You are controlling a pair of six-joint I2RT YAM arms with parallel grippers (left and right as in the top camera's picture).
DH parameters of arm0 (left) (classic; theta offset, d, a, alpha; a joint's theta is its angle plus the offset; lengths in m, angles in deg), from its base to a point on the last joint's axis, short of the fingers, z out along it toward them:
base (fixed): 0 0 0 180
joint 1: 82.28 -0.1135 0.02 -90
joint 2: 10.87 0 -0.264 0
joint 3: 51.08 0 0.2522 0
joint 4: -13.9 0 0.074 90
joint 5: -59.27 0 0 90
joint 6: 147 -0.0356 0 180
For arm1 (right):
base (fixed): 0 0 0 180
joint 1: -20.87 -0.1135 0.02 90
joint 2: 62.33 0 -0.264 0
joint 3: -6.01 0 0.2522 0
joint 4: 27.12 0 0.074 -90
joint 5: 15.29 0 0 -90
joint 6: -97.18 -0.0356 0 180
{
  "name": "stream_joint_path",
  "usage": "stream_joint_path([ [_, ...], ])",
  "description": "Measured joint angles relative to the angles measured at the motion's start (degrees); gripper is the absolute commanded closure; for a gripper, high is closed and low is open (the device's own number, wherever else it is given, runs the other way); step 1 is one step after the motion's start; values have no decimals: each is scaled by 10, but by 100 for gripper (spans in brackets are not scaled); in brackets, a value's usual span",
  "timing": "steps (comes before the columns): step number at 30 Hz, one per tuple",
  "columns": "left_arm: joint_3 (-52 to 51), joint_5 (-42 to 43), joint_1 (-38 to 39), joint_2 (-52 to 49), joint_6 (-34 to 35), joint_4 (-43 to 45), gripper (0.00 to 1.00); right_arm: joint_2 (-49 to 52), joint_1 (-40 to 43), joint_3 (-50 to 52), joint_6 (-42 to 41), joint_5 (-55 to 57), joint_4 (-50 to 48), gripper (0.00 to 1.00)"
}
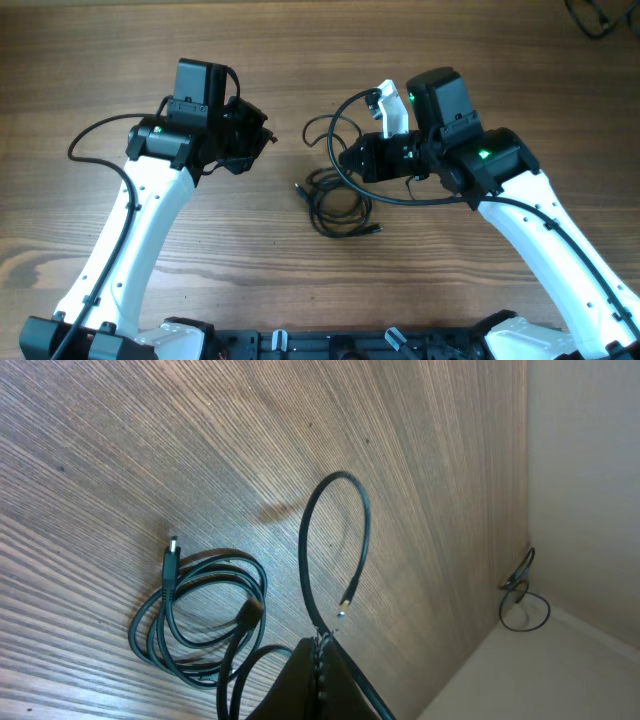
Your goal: Untangle cables
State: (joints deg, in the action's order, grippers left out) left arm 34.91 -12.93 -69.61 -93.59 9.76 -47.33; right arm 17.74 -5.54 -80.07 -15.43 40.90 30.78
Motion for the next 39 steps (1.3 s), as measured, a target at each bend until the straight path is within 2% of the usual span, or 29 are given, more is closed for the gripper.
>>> stream_joint_path([
  [1, 0, 0, 0, 0, 0, 0, 96, 0, 0, 0, -5, 0, -2, 96],
  [2, 0, 0, 0, 0, 0, 0, 92, 0, 0, 0, -17, 1, -12, 96],
  [4, 0, 0, 0, 0, 0, -1, 72, 0, 0, 0, -52, 3, -45, 96],
  [5, 0, 0, 0, 0, -1, -7, 68, 0, 0, 0, -70, 4, -61, 96],
  [6, 0, 0, 0, 0, 1, -16, 60, 0, 0, 0, -93, 5, -79, 96],
  [8, 0, 0, 0, 0, -1, -52, 36, 0, 0, 0, -139, 4, -125, 96],
  [9, 0, 0, 0, 0, 0, -63, 30, 0, 0, 0, -167, 3, -148, 96],
  [10, 0, 0, 0, 0, 0, -66, 30, 0, 0, 0, -186, -3, -164, 96],
  [11, 0, 0, 0, 0, -1, -65, 30, 0, 0, 0, -199, -9, -174, 96],
  [12, 0, 0, 0, 0, 0, -65, 36, 0, 0, 0, -214, -18, -190, 96],
  [15, 0, 1, 0, 0, 0, -66, 42, 0, 0, 0, -255, -44, -212, 96],
  [16, 0, 1, 0, 0, 0, -65, 51, 0, 0, 0, -267, -55, -218, 96],
  [20, 0, 7, 0, 0, 0, -50, 71, 0, 0, 0, -281, -83, -220, 96],
  [24, 0, 18, 0, 0, 0, -47, 83, 0, 0, 0, -284, -88, -220, 96],
  [26, 0, 18, 0, 0, 0, -46, 81, 0, 0, 0, -286, -93, -220, 96],
  [27, 0, 18, 0, 0, 0, -46, 69, 0, 0, 0, -286, -97, -220, 96],
  [28, 0, 20, 0, 0, 0, -46, 68, 0, 0, 0, -286, -98, -220, 96],
  [29, 0, 24, 0, 0, 0, -45, 71, 0, 0, 0, -286, -99, -220, 96],
  [36, 0, 52, 0, 0, 0, -46, 71, 0, 0, 0, -286, -98, -236, 96],
  [39, 0, 59, 0, 0, 0, -46, 79, 0, 0, 0, -286, -86, -236, 95],
])
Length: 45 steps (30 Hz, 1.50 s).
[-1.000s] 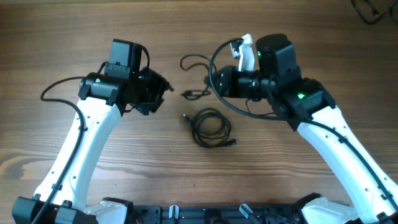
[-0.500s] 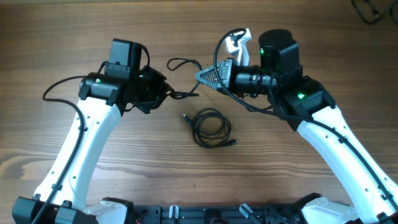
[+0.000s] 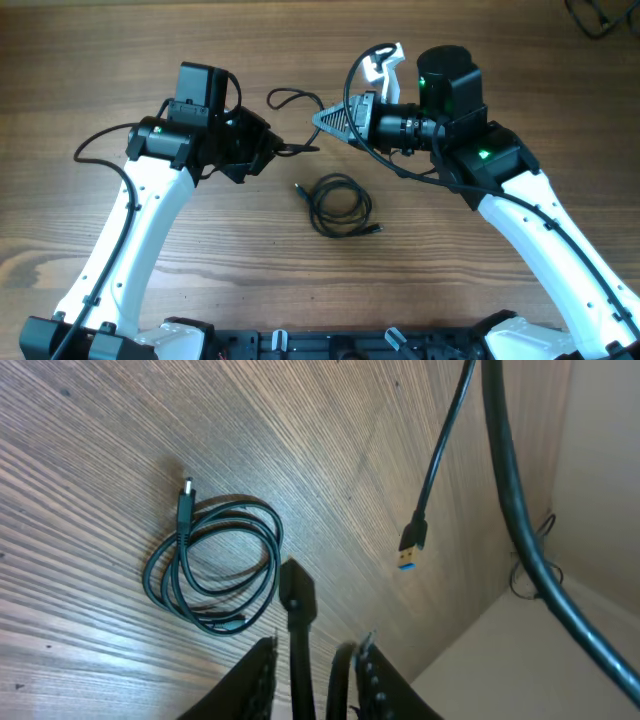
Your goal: Untangle cables
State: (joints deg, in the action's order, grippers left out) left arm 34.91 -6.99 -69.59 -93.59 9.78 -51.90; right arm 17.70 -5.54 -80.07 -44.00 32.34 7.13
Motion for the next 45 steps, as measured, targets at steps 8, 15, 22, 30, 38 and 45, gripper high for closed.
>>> stream_joint_path([
  [8, 0, 2, 0, 0, 0, 2, 96, 0, 0, 0, 0, 4, 1, 96],
  [15, 0, -24, 0, 0, 0, 14, 96, 0, 0, -1, 29, -9, 84, 96],
  [22, 0, -55, 0, 0, 0, 32, 96, 0, 1, -2, 100, -5, 177, 96],
  [30, 0, -70, 0, 0, 0, 44, 96, 0, 1, -3, 243, 66, 311, 96],
  [38, 0, -35, -45, 0, 0, 9, 91, -1, 1, -3, 137, 335, 320, 96],
  [45, 0, -33, -57, 0, -2, -50, 21, -40, 1, -31, 106, 424, 137, 96],
])
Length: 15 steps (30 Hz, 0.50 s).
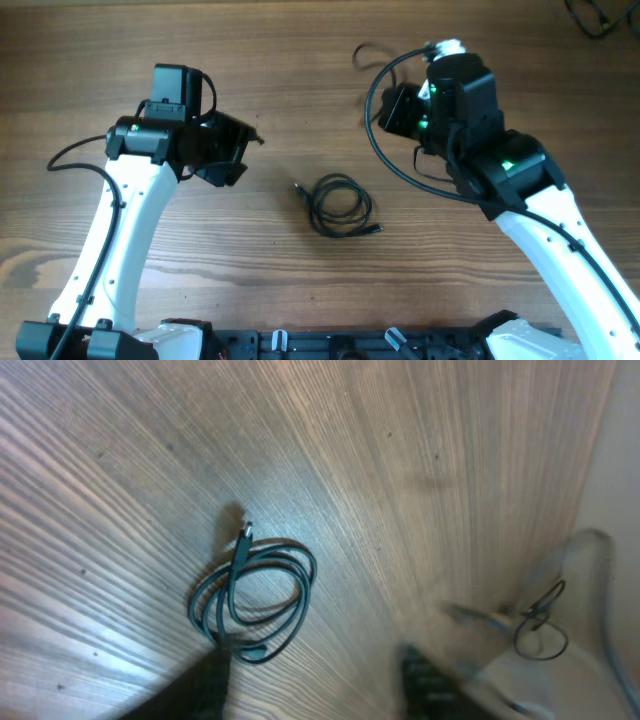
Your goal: Untangle cables
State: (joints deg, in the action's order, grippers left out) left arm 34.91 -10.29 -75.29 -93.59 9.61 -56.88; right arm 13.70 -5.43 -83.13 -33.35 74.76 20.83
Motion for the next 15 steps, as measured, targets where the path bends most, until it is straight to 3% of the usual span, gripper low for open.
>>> stream_joint_path([
  [3, 0, 0, 1, 0, 1, -10, 18, -2, 2, -1, -9, 88, -53, 96],
  [6, 0, 0, 1, 0, -9, -15, 15, -2, 36, -1, -9, 105, -110, 96],
  [9, 0, -1, 1, 0, -19, -17, 14, -2, 142, -1, -9, 72, -177, 96],
  [11, 0, -2, 1, 0, -21, -17, 12, 5, 254, -2, -10, 39, -188, 96],
  [15, 0, -5, 1, 0, -23, -16, 13, 80, 395, -4, -7, -23, -195, 96],
])
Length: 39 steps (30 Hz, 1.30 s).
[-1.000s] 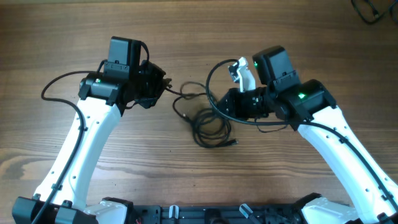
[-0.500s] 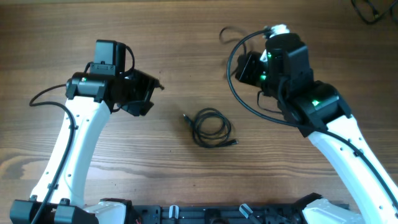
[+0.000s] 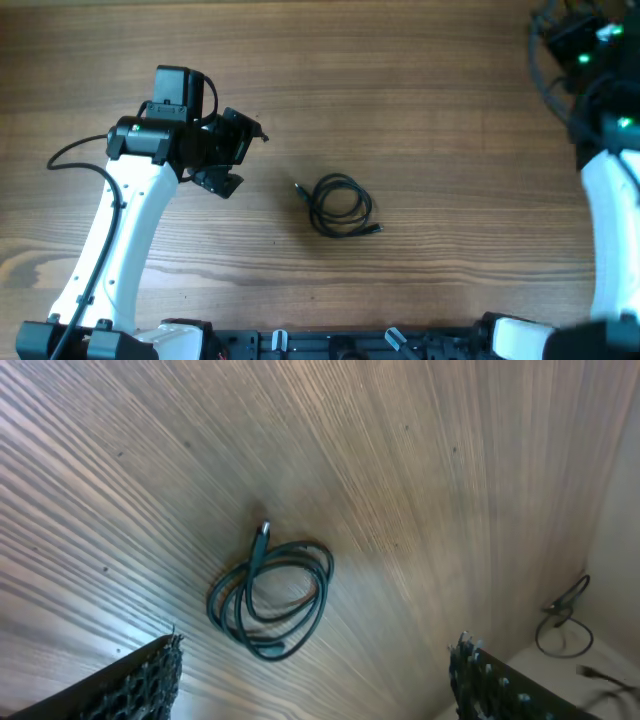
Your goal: Untangle cables
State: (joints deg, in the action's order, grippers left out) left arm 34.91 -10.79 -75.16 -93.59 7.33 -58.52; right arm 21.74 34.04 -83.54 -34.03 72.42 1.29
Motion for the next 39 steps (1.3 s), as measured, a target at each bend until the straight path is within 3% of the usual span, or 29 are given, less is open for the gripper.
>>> stream_joint_path([
  [3, 0, -14, 0, 0, -2, 3, 13, 117, 60, 0, 3, -54, -31, 95],
  [4, 0, -17, 0, 0, -2, 3, 13, 146, 68, 0, 3, -69, -45, 88],
  [5, 0, -19, 0, 0, -2, 3, 13, 187, 76, 1, 0, -116, -100, 54],
  [8, 0, -21, 0, 0, -2, 3, 13, 231, 86, 2, -21, -172, -163, 10],
  [9, 0, -21, 0, 0, -2, 4, 13, 231, 94, 1, -26, -181, -175, 1],
  [13, 0, -21, 0, 0, -2, 4, 9, 230, 176, -4, -31, -252, -117, 0],
  [15, 0, -21, 0, 0, -2, 3, 5, 223, 192, -11, -18, -273, -24, 0],
  [16, 0, -21, 0, 0, -2, 2, 1, 218, 196, -12, -12, -263, 37, 0],
  [22, 0, -53, 36, 0, -4, -3, 0, 169, 198, -14, 57, -147, 232, 0],
  [25, 0, -74, 61, 0, -35, -4, 0, 86, 198, -13, 82, -141, 332, 0],
  [29, 0, -97, 67, 0, -57, -7, 0, -27, 182, -17, 177, -245, 486, 0],
  [33, 0, -118, 67, 0, -58, -5, 1, -46, 46, -2, 280, -306, 579, 5],
  [35, 0, -123, 67, 0, -59, -7, 1, -46, -52, 24, 297, -317, 575, 19],
  [39, 0, -131, 56, 0, -61, -16, 0, -46, -205, 73, 228, -304, 503, 28],
])
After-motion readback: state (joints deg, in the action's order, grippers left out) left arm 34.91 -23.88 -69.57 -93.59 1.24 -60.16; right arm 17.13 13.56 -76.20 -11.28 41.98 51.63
